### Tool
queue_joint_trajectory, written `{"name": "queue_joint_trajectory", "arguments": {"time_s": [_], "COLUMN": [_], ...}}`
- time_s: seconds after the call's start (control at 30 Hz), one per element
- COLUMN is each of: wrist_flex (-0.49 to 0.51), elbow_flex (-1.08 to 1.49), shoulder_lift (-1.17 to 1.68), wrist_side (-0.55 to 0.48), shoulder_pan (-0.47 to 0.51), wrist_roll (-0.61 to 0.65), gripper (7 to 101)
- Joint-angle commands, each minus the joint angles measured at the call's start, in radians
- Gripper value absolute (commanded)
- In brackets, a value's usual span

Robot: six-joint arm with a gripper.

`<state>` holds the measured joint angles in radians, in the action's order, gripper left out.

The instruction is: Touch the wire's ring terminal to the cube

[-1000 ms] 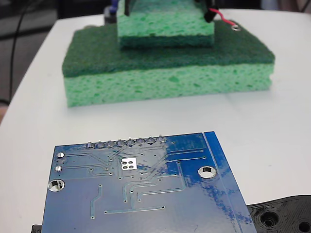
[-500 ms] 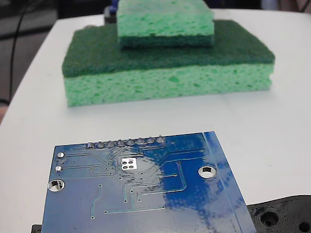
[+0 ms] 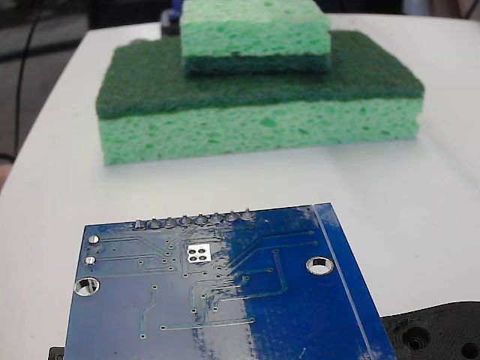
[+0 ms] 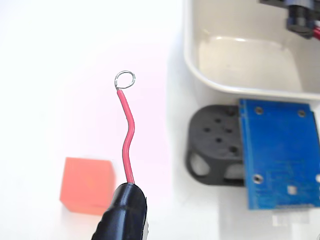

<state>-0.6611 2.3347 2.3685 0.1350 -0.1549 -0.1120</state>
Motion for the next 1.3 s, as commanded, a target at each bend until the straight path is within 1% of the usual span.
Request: {"name": "queue_joint_trajectory", "arguments": {"time_s": [0.03, 0.13, 0.47, 0.83, 1.07, 1.3], "wrist_flex": [-0.009, 0.0, 0.041, 0.126, 0.147, 0.198], "elbow_flex": [-0.069, -0.115, -0.167, -0.14, -0.124, -0.114], "shoulder_lift": [-0.115, -0.202, -0.399, -0.489, -0.506, -0.563], "wrist_side": [0.048, 0.061, 0.097, 0.083, 0.074, 0.049], "shoulder_pan": [-0.037, -0.071, -0.107, -0.124, -0.133, -0.133], "wrist_roll": [-0.023, -0.038, -0.071, -0.094, -0.091, -0.098], "gripper": [100.3, 100.3, 100.3, 100.3, 100.3, 100.3]}}
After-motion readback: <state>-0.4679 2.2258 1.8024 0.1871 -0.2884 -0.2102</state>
